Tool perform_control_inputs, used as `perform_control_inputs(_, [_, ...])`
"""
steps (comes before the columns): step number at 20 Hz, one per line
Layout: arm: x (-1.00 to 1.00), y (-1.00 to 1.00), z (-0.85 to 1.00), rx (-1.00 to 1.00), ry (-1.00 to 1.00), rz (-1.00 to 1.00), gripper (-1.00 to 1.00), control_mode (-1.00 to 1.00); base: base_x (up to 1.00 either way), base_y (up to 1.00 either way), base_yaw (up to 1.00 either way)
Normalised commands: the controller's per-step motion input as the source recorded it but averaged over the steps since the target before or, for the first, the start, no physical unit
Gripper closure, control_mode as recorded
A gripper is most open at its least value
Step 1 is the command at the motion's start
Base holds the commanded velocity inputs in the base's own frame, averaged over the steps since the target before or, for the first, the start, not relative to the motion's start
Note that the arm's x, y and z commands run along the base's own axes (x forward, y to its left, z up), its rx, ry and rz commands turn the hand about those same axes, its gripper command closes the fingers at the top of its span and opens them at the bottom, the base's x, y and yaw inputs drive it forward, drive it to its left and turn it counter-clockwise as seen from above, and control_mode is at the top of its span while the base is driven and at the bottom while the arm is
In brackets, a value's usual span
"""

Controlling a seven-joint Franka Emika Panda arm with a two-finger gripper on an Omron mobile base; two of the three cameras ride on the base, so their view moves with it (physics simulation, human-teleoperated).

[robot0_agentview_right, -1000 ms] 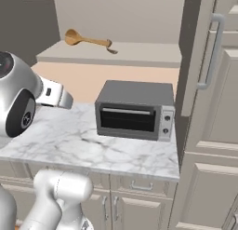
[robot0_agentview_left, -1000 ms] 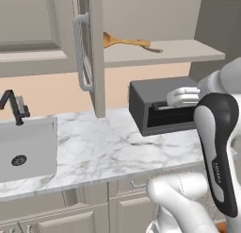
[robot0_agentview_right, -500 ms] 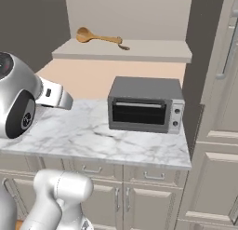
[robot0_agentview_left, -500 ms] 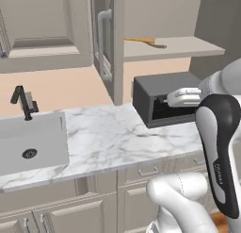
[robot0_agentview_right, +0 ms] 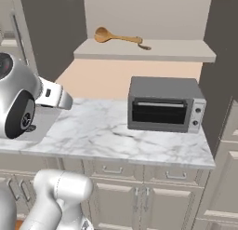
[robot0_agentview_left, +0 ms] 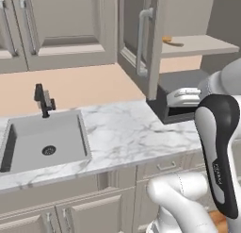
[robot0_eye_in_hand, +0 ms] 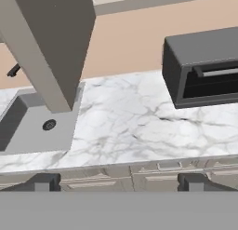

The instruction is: Organize the utensils by type. Pick up the wooden spoons from the counter and place them in the open cabinet. Then pick up the metallic utensils from the counter and place them in the open drawer.

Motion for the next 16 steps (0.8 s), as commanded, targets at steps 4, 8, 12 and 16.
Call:
perform_control_inputs(4, [0.00,0.00,0.00,0.00,0.00,0.00,-1.00,1.00,0.00,0.76,-0.03])
perform_control_inputs(8, [0.00,0.00,0.00,0.00,0.00,0.00,-1.00,1.00,0.00,0.88,-0.02])
perform_control_inputs(12, [0.00,0.00,0.00,0.00,0.00,0.00,-1.00,1.00,0.00,0.89,0.00])
perform_control_inputs(16, [0.00,0.00,0.00,0.00,0.00,0.00,-1.00,1.00,0.02,0.89,-0.01])
